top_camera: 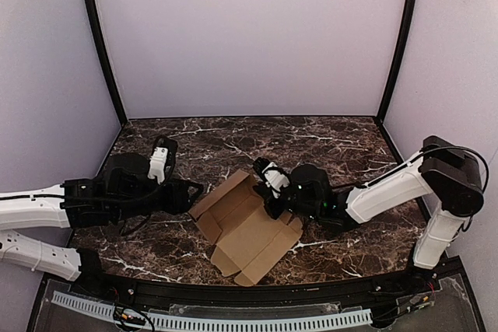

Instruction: Fold the paper box

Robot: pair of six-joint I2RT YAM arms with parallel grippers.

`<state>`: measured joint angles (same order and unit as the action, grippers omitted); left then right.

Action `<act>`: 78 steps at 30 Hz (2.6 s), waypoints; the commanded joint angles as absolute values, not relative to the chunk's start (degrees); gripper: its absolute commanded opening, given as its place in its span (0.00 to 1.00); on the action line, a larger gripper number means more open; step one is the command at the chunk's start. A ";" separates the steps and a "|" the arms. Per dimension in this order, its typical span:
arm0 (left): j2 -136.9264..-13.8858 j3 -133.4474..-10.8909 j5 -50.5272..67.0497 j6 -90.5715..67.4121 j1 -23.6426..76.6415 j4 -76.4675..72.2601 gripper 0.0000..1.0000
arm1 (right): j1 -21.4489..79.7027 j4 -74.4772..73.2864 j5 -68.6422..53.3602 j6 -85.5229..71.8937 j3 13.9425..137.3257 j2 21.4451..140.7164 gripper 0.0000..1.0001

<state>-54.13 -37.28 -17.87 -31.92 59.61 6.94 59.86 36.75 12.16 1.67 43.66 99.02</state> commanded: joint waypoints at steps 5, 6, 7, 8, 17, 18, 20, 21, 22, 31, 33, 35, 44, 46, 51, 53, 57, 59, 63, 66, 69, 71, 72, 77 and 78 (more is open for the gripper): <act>-64.46 -42.54 -9.52 -23.29 54.30 0.93 0.45 | 58.13 59.80 0.40 8.01 38.14 103.89 0.00; -66.67 -42.85 -8.34 -22.54 53.96 -0.43 0.41 | 57.98 62.00 -1.58 8.54 37.62 104.80 0.00; -68.92 -43.71 -7.77 -22.23 53.52 -1.00 0.39 | 57.92 64.37 -2.37 9.07 37.09 105.68 0.00; -69.92 -44.39 -6.36 -21.88 53.39 -2.29 0.35 | 57.90 66.59 -3.00 9.45 36.75 106.71 0.00; -80.97 -48.45 -2.09 -20.90 52.54 -6.90 0.15 | 57.36 71.81 -5.22 9.14 38.50 113.20 0.00; -81.53 -48.89 -1.91 -20.87 52.55 -6.97 0.14 | 57.20 72.14 -5.49 8.88 38.72 113.69 0.00; -83.09 -49.44 -1.62 -20.79 52.56 -6.90 0.11 | 57.05 72.40 -5.70 8.42 39.17 114.66 0.00; -83.83 -49.59 -1.68 -20.86 52.56 -6.78 0.10 | 56.96 72.53 -5.71 8.14 39.34 115.04 0.00; -84.50 -49.71 -1.72 -20.90 52.56 -6.69 0.09 | 56.81 72.75 -5.86 7.91 39.49 115.48 0.00; -87.23 -47.46 -2.80 -22.45 52.53 -6.09 0.02 | 56.73 73.70 -5.85 6.32 39.81 118.20 0.00; -87.82 -46.43 -2.48 -22.98 52.56 -6.64 0.02 | 56.74 73.50 -5.89 5.97 39.97 118.82 0.00; -88.69 -45.48 -2.30 -23.58 52.56 -7.25 0.01 | 56.76 73.47 -6.12 5.41 40.07 119.42 0.00; -91.37 -43.91 -0.16 -25.83 52.48 -9.66 0.00 | 56.78 73.10 -6.34 4.93 41.30 120.32 0.16; -91.67 -43.85 0.70 -26.06 52.50 -10.00 0.00 | 56.71 72.45 -6.60 4.92 42.00 120.25 0.20; -92.18 -43.75 1.97 -26.52 52.54 -10.45 0.00 | 56.78 71.14 -6.08 5.17 43.81 120.95 0.22; -92.13 -43.69 2.01 -26.58 52.53 -10.52 0.00 | 56.80 70.51 -6.31 5.12 44.43 121.26 0.22; -91.74 -43.58 1.96 -26.63 52.55 -10.42 0.01 | 56.82 69.32 -6.04 4.84 45.51 122.45 0.22; -91.49 -43.56 1.88 -26.63 52.54 -10.38 0.00 | 56.86 69.03 -5.75 4.64 45.62 122.96 0.22; -91.39 -43.59 1.85 -26.61 52.55 -10.21 0.00 | 57.02 68.60 -5.12 4.44 45.33 123.10 0.21; -91.61 -43.57 1.93 -26.82 52.56 -10.44 0.00 | 57.33 67.69 -4.21 4.63 45.14 122.93 0.21; -91.74 -43.54 1.86 -27.12 52.54 -10.48 0.00 | 57.56 67.53 -3.23 4.87 44.75 122.71 0.21; -91.74 -43.53 2.25 -27.53 52.55 -10.81 0.00 | 57.91 66.88 -2.43 5.09 44.57 122.46 0.21; -91.79 -43.58 2.63 -27.76 52.55 -11.12 0.00 | 58.06 66.79 -2.12 5.10 44.42 122.27 0.21; -93.30 -44.35 3.88 -28.28 53.06 -11.51 0.00 | 58.74 66.50 -0.61 4.89 43.65 120.87 0.25; -93.63 -44.73 3.98 -28.25 53.20 -11.47 0.00 | 58.71 66.57 -0.47 4.65 43.35 120.42 0.25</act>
